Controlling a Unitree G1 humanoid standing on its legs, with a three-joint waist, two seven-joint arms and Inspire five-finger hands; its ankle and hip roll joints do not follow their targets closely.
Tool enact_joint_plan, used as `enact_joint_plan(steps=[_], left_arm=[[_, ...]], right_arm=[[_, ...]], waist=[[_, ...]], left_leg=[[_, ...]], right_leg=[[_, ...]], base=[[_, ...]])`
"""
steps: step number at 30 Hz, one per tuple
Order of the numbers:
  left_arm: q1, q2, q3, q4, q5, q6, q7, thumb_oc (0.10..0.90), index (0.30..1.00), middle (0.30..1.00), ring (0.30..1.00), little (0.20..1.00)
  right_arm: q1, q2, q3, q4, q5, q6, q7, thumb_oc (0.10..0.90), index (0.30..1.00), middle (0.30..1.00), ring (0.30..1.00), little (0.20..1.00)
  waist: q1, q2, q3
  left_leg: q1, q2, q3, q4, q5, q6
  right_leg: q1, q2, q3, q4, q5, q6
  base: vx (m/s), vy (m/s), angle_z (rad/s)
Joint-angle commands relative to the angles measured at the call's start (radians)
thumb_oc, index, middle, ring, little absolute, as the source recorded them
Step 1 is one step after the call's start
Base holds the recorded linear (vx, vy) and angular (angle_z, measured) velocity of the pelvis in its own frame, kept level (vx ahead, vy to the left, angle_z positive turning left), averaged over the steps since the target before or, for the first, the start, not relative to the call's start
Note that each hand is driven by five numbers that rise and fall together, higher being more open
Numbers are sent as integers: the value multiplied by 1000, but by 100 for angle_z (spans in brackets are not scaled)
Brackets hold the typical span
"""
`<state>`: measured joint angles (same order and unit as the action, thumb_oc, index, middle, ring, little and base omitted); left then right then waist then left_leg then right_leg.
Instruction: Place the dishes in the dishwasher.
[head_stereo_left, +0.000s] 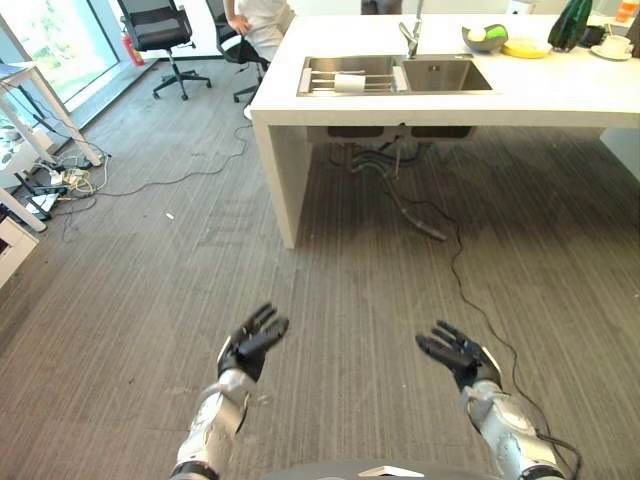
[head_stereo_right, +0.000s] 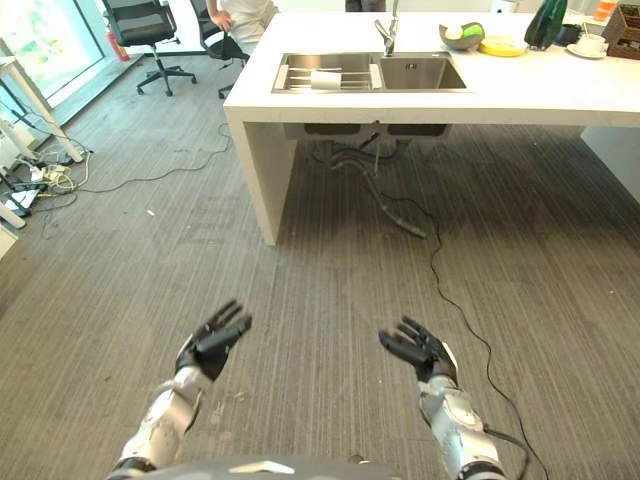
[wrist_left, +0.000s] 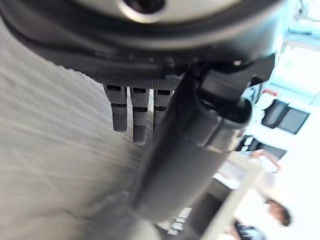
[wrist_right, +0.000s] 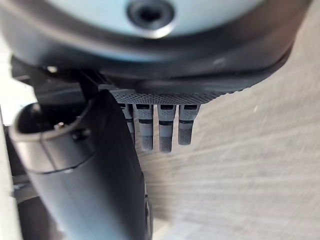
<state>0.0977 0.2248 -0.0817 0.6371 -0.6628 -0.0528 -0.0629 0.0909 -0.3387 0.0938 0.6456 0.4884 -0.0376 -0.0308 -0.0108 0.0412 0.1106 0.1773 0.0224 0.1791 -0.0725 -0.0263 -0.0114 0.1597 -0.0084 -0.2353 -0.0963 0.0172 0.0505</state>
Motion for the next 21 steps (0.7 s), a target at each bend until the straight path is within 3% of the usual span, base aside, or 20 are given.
enact_joint_plan(steps=[1, 2, 3, 5, 7, 12, 21], left_arm=[[-42, 82, -67, 58, 374, -31, -10, 800, 900, 900, 900, 900], [-42, 81, -66, 58, 375, -31, -10, 800, 900, 900, 900, 900], [-34, 103, -76, 61, 490, -29, 9, 800, 900, 900, 900, 900], [-34, 102, -75, 61, 491, -29, 9, 800, 900, 900, 900, 900], [-43, 128, -86, 49, 652, -35, 58, 800, 900, 900, 900, 900], [-78, 124, -130, 141, 777, -17, 97, 800, 900, 900, 900, 900], [-114, 3, -178, 528, 735, 11, 77, 800, 900, 900, 900, 900]], right_arm=[[-64, -68, -17, 13, -261, -36, -19, 800, 900, 900, 900, 900], [-64, -68, -17, 13, -261, -36, -19, 800, 900, 900, 900, 900], [-62, -99, -10, 61, -363, -21, -33, 800, 900, 900, 900, 900], [-63, -99, -10, 63, -364, -22, -33, 800, 900, 900, 900, 900], [-59, -102, -3, 129, -410, -18, -45, 800, 900, 900, 900, 900], [-67, -92, 44, 260, -464, -3, -35, 800, 900, 900, 900, 900], [-98, 17, 90, 558, -356, 22, 24, 800, 900, 900, 900, 900]], waist=[[9, -46, -32], [9, -45, -32], [12, -44, -31], [11, -44, -31], [16, -46, -28], [23, -52, -23], [17, -56, -27]], left_leg=[[-37, 13, 4, -15, -5, -40], [-37, 13, 4, -15, -5, -40], [-39, 13, 2, -15, -5, -40], [-39, 13, 1, -15, -5, -40], [-44, 12, -5, -15, -3, -40], [-51, 11, -13, -15, 0, -40], [-51, 12, -14, -15, 5, -41]], right_leg=[[-5, -106, -16, 9, -10, 95], [-5, -106, -17, 9, -10, 95], [-4, -107, -22, 9, -13, 96], [-4, -107, -23, 9, -13, 96], [-6, -106, -28, 9, -14, 97], [-6, -105, -35, 9, -16, 96], [-6, -100, -33, 9, -19, 90]], base=[[0, 0, 0], [0, 0, 0], [0, 0, 0], [4, 1, 2], [2, -2, 8], [-4, -10, 8], [0, 0, 0]])
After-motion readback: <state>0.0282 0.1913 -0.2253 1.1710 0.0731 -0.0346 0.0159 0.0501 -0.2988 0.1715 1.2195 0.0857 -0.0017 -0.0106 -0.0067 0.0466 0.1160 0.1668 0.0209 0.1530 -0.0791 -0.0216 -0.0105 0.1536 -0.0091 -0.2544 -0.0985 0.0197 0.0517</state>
